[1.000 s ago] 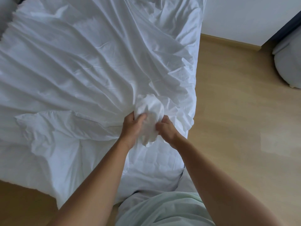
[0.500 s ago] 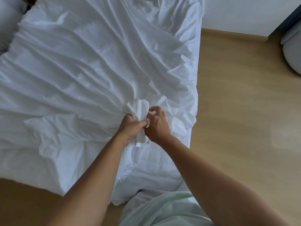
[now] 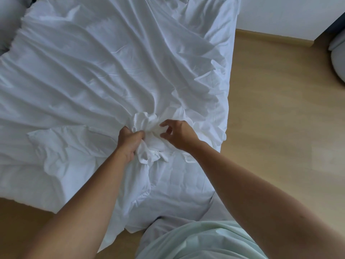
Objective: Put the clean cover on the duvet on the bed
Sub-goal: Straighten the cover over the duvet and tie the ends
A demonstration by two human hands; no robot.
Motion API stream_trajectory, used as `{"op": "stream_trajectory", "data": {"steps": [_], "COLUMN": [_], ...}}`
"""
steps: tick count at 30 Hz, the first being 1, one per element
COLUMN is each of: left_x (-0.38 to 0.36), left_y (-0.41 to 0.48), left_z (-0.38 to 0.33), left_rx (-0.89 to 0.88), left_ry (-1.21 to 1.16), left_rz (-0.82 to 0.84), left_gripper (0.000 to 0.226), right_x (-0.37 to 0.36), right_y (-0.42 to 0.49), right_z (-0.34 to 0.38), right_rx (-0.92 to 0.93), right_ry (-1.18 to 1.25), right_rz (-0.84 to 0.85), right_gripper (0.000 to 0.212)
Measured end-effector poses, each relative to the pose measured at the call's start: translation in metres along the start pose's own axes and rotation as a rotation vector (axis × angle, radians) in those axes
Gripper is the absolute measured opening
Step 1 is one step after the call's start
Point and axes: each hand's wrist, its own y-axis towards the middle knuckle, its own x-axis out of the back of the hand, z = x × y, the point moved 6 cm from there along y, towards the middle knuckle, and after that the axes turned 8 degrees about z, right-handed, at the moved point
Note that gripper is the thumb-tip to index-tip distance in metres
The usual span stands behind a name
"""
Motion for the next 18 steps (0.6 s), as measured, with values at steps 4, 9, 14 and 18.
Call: {"op": "stream_trajectory", "data": {"steps": [4,9,14,18], "left_x": [0.003,0.0,-0.004,-0.005], "left_y": [-0.001,-0.002,0.004,0.01], "left_z": [-0.004,-0.005,-0.009,-0.009], "left_rx": [-0.134,-0.176,-0.188,-0.173], "left_ry": [0.203,0.246,0.3,0.282], "left_rz": [-0.198,-0.252,-0.22,-0.192], "left_gripper": [0.064,0.052,0.031,0.033], "right_x": [-0.009,-0.003,0.024,0.043], "right_y": [0.011,0.014,0.004,0.006], "right_z": [0.003,0.007,-0.005,-0.035], "right_rx": [-0.054,0.02,0.038,-0.068], "right_ry": [-0.099,-0.146,-0.341,0.026], "right_rz": [-0.037,-0.145,-0.361,-0.275], "right_gripper": [0.032,0.015,0.021,0.028]}}
